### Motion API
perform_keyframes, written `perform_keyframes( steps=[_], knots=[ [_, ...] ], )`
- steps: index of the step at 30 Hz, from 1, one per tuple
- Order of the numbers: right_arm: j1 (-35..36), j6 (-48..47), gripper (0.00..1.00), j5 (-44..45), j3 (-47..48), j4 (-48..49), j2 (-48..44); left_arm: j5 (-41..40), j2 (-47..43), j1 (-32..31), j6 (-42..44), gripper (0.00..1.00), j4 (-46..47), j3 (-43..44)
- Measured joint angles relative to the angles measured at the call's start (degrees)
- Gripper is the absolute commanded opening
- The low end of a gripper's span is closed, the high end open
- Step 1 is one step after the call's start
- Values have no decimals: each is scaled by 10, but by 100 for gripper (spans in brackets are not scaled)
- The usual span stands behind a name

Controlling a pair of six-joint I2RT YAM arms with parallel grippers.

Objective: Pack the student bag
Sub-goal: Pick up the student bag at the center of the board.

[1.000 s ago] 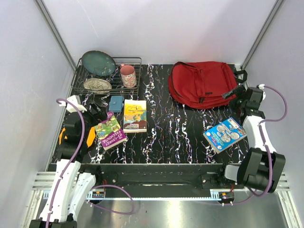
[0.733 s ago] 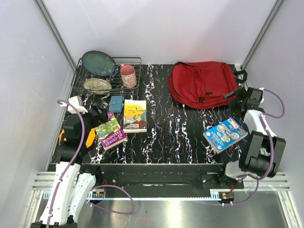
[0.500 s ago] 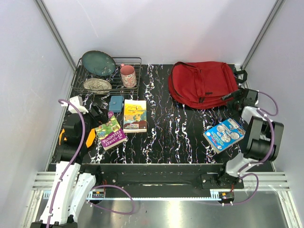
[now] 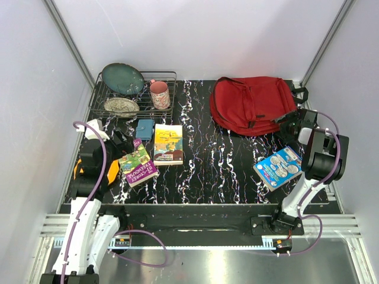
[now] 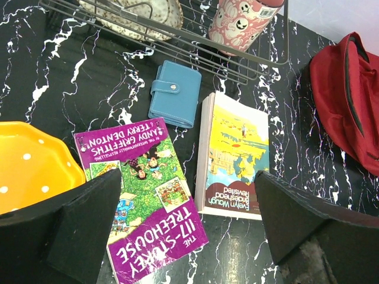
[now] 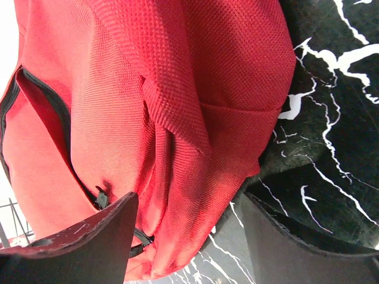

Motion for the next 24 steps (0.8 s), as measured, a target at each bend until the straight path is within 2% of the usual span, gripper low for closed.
perform_keyframes(
  steps=[2,3,6,7,8,15,24],
  knots=[
    [0,0,62,-5,2,7,6,2,1,4,0,99,0,0],
    [0,1,41,-5,3,9,9,3,3,6,0,99,0,0],
    [0,-1,19,-8,3,15,16,3,4,9,-1,99,0,0],
    [0,0,7,-10,3,16,17,3,6,10,-1,99,0,0],
    [0,1,1,-12,3,18,17,3,9,10,-1,99,0,0],
    [0,3,0,-39,2,8,-15,12,27,15,0,99,0,0],
    [0,14,0,-124,-32,-28,-260,55,22,16,4,99,15,0]
  ],
)
